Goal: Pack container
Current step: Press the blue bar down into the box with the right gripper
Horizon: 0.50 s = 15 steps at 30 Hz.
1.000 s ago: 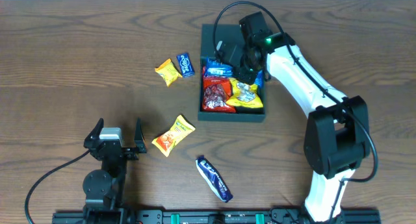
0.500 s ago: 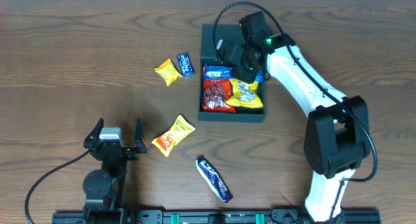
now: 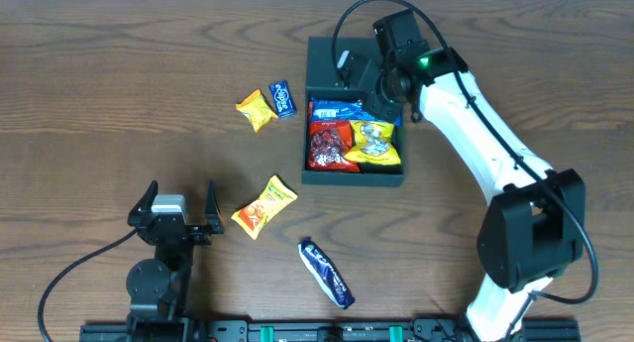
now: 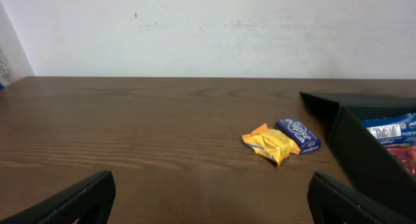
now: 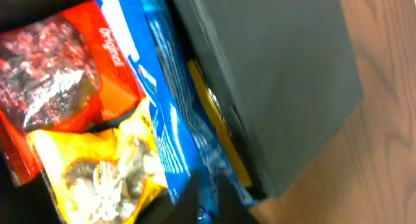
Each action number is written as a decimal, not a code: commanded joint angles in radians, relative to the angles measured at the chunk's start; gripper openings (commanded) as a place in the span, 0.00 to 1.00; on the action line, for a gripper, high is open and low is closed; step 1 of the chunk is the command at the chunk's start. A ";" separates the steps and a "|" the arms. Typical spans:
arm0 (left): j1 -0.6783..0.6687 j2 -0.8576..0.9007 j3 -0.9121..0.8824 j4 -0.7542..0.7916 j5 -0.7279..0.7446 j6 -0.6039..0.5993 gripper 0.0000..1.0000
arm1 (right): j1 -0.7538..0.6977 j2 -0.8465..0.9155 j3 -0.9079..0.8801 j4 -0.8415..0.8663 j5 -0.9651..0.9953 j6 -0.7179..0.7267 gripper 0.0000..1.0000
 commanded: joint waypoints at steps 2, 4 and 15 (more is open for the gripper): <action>0.006 -0.005 -0.013 -0.056 -0.008 -0.011 0.95 | -0.035 -0.007 0.000 -0.034 0.029 0.041 0.01; 0.006 -0.005 -0.013 -0.056 -0.008 -0.011 0.95 | -0.050 -0.006 0.000 -0.053 0.029 0.072 0.01; 0.006 -0.005 -0.013 -0.056 -0.008 -0.011 0.95 | -0.068 -0.004 -0.111 0.046 -0.183 0.058 0.02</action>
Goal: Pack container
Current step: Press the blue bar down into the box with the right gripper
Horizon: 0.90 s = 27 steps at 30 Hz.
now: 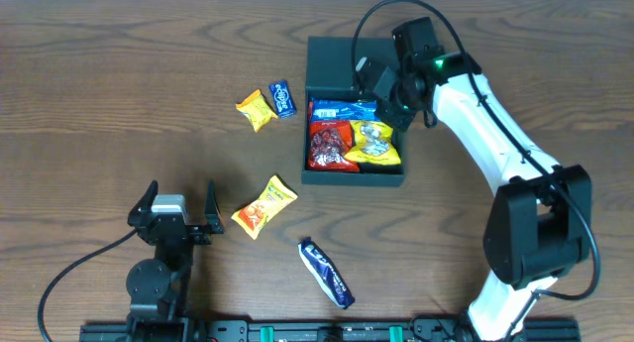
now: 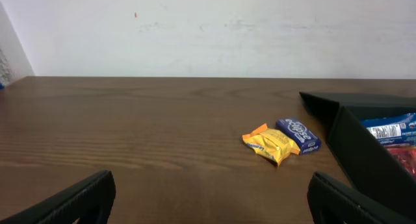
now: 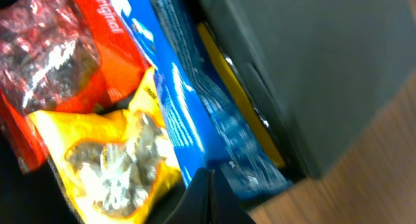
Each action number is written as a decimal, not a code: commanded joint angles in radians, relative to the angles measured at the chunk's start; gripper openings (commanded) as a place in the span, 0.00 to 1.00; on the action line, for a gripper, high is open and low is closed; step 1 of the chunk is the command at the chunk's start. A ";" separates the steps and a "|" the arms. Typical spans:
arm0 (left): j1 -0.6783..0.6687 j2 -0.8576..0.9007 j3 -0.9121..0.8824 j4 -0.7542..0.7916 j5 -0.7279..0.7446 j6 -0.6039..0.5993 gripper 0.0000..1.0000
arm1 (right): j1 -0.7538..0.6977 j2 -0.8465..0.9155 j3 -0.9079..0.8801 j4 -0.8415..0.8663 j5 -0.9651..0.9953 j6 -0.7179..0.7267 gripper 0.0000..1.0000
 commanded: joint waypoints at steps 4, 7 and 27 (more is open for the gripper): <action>0.006 -0.005 -0.013 -0.056 -0.008 -0.010 0.95 | -0.003 -0.004 -0.045 0.031 -0.074 -0.004 0.02; 0.006 -0.005 -0.013 -0.056 -0.008 -0.010 0.95 | -0.006 0.000 -0.050 0.032 -0.059 -0.035 0.02; 0.006 -0.005 -0.013 -0.056 -0.008 -0.010 0.95 | 0.001 0.053 -0.050 0.063 0.011 -0.037 0.01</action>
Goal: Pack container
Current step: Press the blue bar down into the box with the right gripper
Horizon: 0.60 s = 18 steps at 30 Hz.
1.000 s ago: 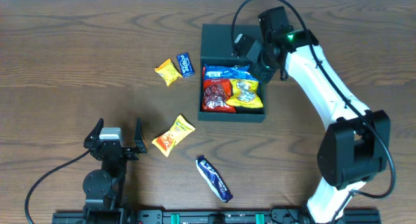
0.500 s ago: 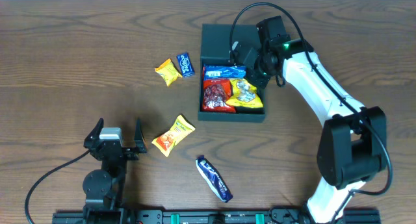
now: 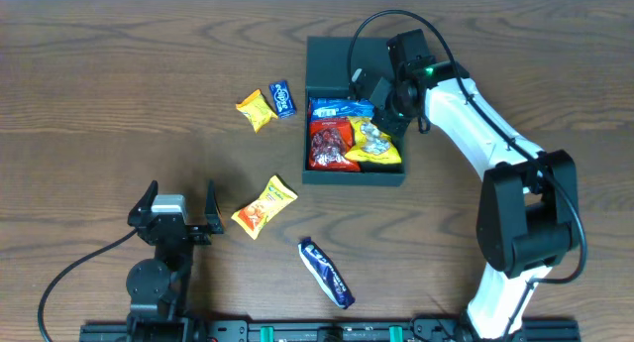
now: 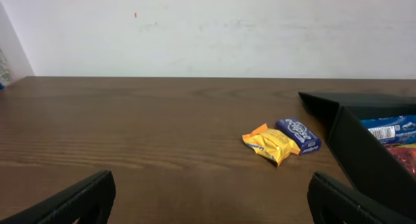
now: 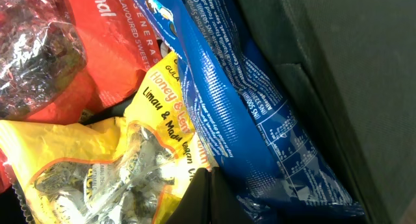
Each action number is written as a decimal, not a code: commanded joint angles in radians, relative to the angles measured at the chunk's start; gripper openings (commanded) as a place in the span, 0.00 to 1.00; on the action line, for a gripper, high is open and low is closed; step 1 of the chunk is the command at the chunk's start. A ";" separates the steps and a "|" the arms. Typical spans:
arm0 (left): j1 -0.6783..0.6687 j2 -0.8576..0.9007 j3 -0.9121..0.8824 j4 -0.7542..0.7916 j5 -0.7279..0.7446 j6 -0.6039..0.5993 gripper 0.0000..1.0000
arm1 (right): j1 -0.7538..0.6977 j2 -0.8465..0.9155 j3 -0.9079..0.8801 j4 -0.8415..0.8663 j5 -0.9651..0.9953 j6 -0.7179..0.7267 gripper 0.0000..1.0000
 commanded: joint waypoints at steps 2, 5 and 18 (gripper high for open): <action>0.006 -0.005 -0.013 -0.056 -0.008 -0.010 0.95 | 0.013 -0.037 -0.007 -0.015 0.012 -0.003 0.01; 0.006 -0.005 -0.013 -0.056 -0.008 -0.010 0.95 | 0.027 -0.082 -0.007 -0.025 0.013 0.001 0.01; 0.006 -0.005 -0.013 -0.056 -0.008 -0.010 0.95 | 0.002 -0.060 -0.007 0.069 0.005 0.000 0.01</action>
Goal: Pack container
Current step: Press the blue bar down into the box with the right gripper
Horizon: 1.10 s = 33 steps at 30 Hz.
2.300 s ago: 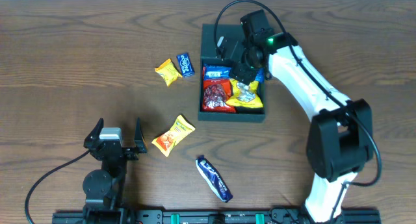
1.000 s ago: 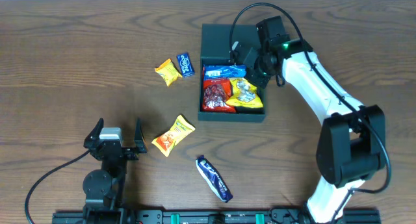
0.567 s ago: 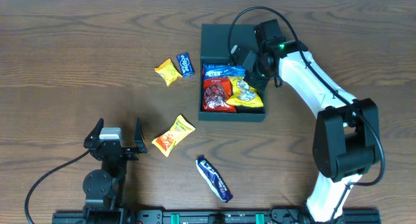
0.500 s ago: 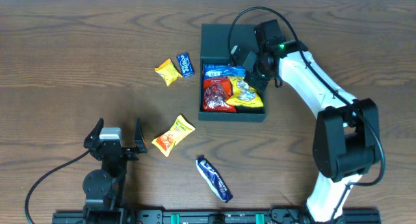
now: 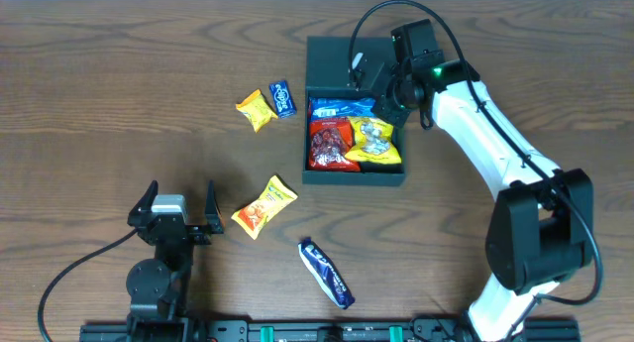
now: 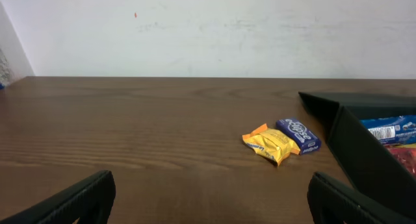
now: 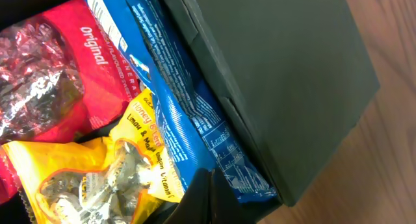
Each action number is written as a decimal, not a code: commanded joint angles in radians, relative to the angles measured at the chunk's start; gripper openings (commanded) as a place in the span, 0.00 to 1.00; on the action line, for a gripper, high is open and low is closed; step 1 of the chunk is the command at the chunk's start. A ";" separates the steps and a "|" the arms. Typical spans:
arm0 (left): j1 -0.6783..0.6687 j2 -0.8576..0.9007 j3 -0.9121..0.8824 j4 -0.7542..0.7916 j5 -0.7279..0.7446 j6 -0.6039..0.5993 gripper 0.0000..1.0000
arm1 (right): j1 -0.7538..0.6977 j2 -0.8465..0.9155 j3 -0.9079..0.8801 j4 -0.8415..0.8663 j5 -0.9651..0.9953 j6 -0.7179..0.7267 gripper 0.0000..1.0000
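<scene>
The black container [image 5: 353, 174] stands at the table's middle back, its lid flap [image 5: 332, 58] folded open behind it. Inside lie a long blue packet [image 7: 170, 100], a red packet [image 7: 45, 74] and a yellow sweet packet [image 7: 97, 178]. My right gripper [image 7: 208, 180] hangs over the box's back right corner [image 5: 384, 96], shut with nothing between its fingers, tips just above the blue packet's end. My left gripper [image 6: 211, 199] rests low at the front left [image 5: 178, 215], open and empty.
Loose snacks lie on the wood. A small yellow packet [image 5: 255, 109] and a small blue packet [image 5: 283, 97] sit left of the box. An orange-yellow packet [image 5: 264, 205] and a blue bar [image 5: 327, 273] lie nearer the front. A white wall [image 6: 208, 29] stands behind.
My right gripper has drawn back from the packets: they look smaller in its wrist view, and the lid and bare table show again. It stays shut. The left arm has not moved.
My shut right gripper first hung over the blue packet at the box's back, a yellow strip showing behind that packet. Then it was lower, then pressed close to the blue and yellow packets. Now it is higher, and the yellow strip no longer shows.
</scene>
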 commanded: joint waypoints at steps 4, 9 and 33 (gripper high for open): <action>0.006 -0.005 -0.013 -0.056 -0.008 -0.010 0.95 | -0.012 0.051 -0.004 0.001 -0.012 0.000 0.01; 0.006 -0.005 -0.013 -0.056 -0.008 -0.010 0.95 | -0.013 0.079 -0.004 0.002 -0.011 0.000 0.01; 0.006 -0.005 -0.013 -0.056 -0.008 -0.010 0.95 | 0.089 -0.227 -0.003 -0.124 0.000 0.262 0.03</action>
